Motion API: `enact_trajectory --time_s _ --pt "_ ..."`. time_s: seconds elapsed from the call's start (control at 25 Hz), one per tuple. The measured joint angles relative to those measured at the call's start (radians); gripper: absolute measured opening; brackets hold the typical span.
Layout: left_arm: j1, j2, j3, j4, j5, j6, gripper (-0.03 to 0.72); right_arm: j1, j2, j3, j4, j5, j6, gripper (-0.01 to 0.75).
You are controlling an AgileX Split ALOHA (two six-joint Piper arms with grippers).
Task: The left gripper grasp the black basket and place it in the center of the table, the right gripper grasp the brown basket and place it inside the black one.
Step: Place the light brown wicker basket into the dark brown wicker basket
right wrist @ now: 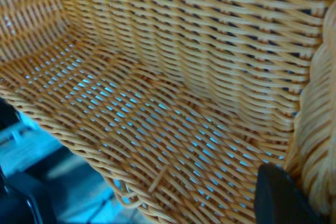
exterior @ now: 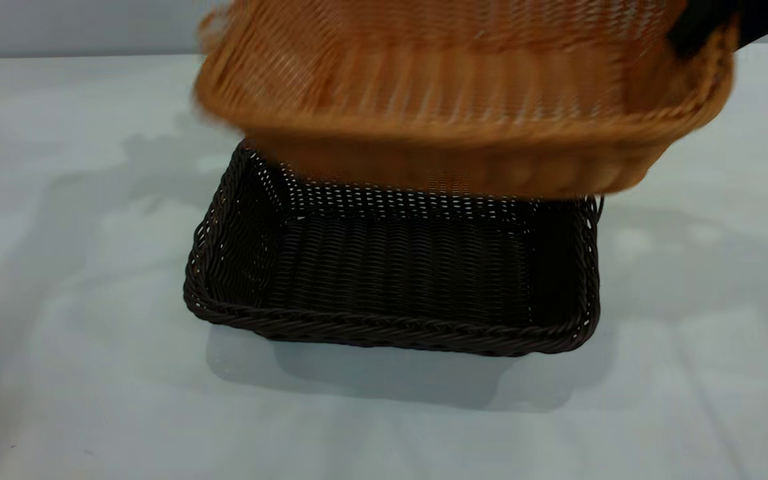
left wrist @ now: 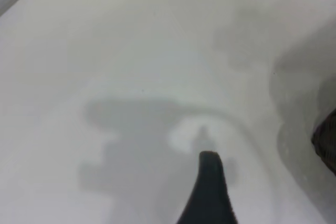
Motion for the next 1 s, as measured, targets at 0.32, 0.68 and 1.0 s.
enact_trajectory --time_s 0.32,0.68,1.0 --pt "0.0 0.0 0.0 -0.003 0.001 0.0 0.53 0.087 -0.001 0.082 0.005 -0.082 0.014 0.069" --pt "0.0 0.0 0.0 -0.005 0.001 0.0 0.53 0.114 0.106 0.101 0.059 -0.171 -0.018 0.069" --pt "0.0 0.0 0.0 -0.006 0.001 0.0 0.53 0.145 0.195 0.101 0.096 -0.221 -0.034 0.069"
